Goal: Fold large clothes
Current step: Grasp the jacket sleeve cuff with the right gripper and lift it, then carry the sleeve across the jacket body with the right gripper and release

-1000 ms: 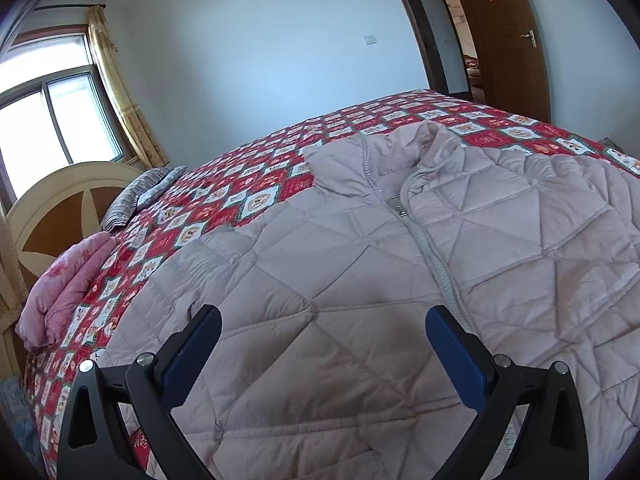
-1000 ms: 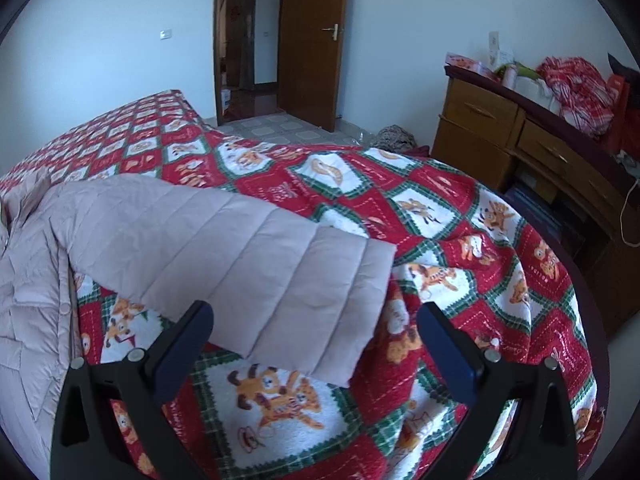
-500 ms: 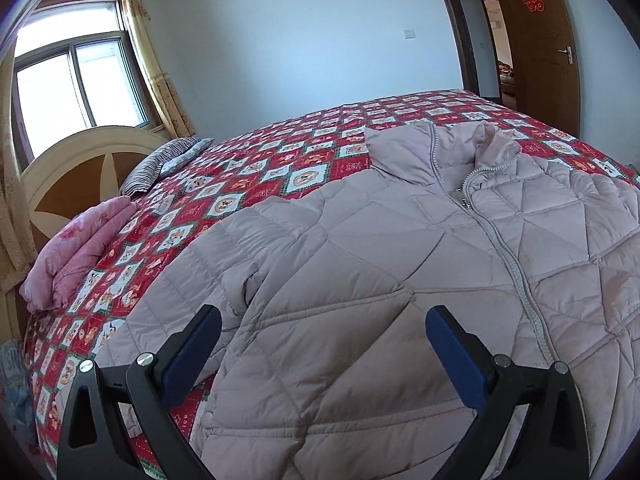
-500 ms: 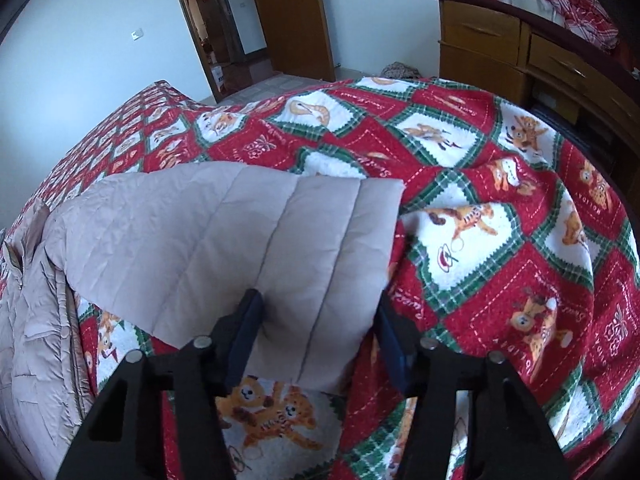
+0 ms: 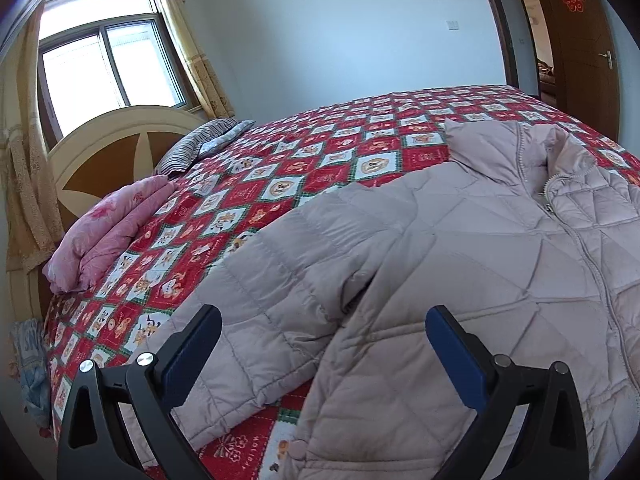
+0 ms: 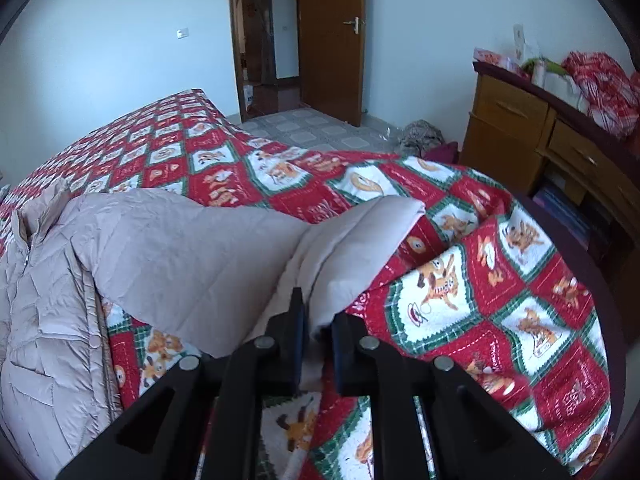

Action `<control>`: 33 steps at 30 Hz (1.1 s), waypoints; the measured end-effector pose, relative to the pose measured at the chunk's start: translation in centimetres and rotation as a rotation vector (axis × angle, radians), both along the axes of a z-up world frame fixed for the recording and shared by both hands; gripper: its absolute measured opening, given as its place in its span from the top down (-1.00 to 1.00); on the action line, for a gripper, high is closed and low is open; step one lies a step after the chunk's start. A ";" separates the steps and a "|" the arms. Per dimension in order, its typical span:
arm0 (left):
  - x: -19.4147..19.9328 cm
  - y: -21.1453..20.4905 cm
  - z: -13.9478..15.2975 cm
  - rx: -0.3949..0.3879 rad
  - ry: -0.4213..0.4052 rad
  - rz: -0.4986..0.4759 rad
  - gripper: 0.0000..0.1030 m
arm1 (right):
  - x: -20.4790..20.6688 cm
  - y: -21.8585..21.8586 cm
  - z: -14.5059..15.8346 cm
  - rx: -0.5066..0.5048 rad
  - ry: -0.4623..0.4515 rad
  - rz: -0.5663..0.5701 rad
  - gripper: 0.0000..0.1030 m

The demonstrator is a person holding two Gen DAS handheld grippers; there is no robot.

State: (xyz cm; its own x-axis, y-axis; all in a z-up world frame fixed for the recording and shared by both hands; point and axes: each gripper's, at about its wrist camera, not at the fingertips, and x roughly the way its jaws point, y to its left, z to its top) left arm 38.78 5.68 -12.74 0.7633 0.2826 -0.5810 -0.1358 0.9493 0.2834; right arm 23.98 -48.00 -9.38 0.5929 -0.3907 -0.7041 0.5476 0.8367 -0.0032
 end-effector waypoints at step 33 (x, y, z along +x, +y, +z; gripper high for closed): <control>-0.8 2.2 0.6 -0.030 0.004 0.001 -0.98 | -0.9 -2.2 2.0 0.067 0.001 -0.040 0.84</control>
State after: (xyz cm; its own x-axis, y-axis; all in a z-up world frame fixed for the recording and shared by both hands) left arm 37.95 7.87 -12.18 0.7603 0.2658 -0.5926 -0.1360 0.9574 0.2549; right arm 23.05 -50.19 -7.38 0.5769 -0.3663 -0.7300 0.5810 0.8123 0.0515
